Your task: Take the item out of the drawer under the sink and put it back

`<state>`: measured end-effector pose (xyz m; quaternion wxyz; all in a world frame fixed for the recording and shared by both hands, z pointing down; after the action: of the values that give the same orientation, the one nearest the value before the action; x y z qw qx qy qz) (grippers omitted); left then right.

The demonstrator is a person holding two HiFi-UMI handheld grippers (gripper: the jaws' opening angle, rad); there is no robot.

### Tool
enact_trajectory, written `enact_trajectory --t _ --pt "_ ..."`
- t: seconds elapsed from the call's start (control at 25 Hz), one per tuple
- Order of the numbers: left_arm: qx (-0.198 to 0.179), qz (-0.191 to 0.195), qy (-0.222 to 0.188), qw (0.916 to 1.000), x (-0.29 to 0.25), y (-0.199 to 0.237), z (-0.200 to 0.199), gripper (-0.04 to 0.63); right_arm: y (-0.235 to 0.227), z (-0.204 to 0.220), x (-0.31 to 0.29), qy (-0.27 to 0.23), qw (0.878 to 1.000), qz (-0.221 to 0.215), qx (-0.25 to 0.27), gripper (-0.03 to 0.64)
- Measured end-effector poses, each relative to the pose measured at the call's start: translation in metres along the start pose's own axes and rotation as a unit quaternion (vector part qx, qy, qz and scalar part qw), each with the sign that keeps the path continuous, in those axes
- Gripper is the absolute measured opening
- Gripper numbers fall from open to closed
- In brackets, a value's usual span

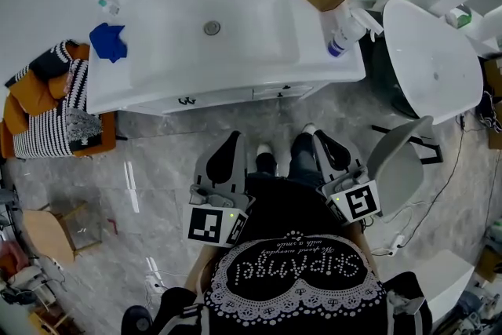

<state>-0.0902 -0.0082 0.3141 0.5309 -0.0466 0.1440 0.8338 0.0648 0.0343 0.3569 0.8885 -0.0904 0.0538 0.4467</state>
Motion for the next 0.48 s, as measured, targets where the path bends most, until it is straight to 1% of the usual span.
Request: enact_trajectory --t 0.16,0.36,0.48 --pt "-0.012 0.005 0.012 0.9999 0.0021 -0.0015 0.0050 0.005 0.0039 -0.0038 -0.0035 -0.005 1.000 -0.005 -0.006 0.021" --pt "-0.014 0.006 0.014 0.9998 0.0024 -0.0030 0.0063 0.005 0.0064 -0.0050 -0.0056 -0.005 1.000 -0.006 -0.011 0.021" --pt "-0.026 0.015 0.013 0.9995 0.0026 -0.0056 0.0065 0.005 0.0055 -0.0047 -0.0047 -0.004 1.000 -0.003 -0.011 0.020"
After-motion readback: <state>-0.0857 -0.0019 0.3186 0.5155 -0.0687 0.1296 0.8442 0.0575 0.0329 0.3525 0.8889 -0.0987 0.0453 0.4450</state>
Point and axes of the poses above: the fingertips, and each gripper's own axes: x backward along the fingers, y to its left, z out of its underside, the point moved 1 cm from there along x, backward along the fingers, and after that the axes turned 14 degrees about -z, right-handed, at the moved point
